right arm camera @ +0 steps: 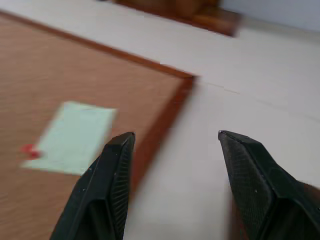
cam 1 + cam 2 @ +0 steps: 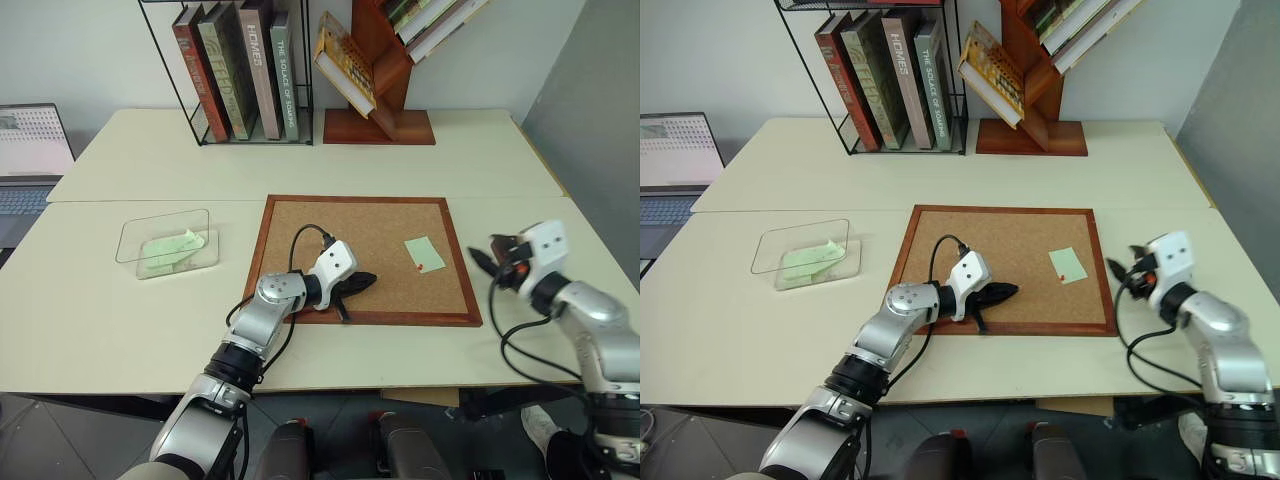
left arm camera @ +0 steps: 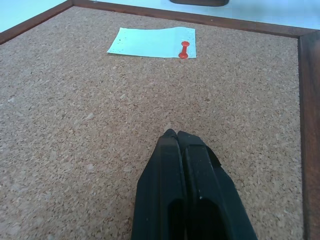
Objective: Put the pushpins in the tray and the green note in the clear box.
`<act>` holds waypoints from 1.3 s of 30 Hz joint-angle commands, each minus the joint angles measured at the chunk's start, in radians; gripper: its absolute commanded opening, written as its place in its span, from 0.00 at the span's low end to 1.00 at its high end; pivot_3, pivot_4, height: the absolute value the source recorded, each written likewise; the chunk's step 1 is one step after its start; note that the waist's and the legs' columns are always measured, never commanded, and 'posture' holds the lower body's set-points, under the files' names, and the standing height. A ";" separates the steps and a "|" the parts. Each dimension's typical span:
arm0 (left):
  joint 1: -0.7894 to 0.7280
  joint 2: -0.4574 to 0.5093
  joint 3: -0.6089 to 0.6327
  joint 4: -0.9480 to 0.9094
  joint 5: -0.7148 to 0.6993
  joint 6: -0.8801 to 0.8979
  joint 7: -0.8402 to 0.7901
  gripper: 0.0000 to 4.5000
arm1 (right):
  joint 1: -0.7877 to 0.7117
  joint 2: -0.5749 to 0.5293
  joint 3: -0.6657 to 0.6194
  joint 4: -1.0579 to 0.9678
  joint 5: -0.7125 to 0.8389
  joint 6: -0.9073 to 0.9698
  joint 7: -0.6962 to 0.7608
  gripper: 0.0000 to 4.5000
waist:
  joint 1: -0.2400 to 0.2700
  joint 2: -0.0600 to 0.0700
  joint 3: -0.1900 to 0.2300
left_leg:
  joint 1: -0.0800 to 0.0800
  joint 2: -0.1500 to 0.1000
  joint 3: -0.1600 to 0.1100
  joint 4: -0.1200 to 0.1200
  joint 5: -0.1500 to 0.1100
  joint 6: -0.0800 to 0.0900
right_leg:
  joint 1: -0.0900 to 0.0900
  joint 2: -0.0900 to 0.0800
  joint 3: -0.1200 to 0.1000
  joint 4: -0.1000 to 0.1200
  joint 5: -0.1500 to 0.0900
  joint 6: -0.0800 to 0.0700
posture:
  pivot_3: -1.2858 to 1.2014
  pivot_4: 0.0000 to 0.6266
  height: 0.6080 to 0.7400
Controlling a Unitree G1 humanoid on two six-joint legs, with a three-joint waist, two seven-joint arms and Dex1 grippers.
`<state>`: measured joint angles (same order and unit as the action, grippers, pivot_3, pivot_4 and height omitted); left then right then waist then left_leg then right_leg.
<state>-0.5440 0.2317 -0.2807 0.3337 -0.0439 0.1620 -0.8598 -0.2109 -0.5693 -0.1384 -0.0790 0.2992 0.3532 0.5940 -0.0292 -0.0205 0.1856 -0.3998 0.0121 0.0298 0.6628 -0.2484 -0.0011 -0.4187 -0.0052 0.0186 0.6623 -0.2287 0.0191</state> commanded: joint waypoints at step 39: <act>0.027 0.003 -0.013 -0.011 -0.002 0.012 -0.014 0.00 | -0.098 0.120 0.147 -0.014 -0.074 -0.060 0.029 0.01 | -0.001 0.000 0.000 | 0.000 0.000 0.000 0.000 0.000 0.000 | -0.001 0.000 0.000 0.000 0.000 0.000 | 0.52 0.24 1.00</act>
<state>-0.5345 0.2338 -0.2782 0.3234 -0.0473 0.1652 -0.8624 -0.2683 -0.4378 0.0235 0.0201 0.2105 0.3156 0.6085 -0.0303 -0.0207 0.1855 -0.4000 0.0123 0.0301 0.6627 -0.2484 -0.0011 -0.4196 -0.0052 0.0186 0.6627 -0.2287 0.0189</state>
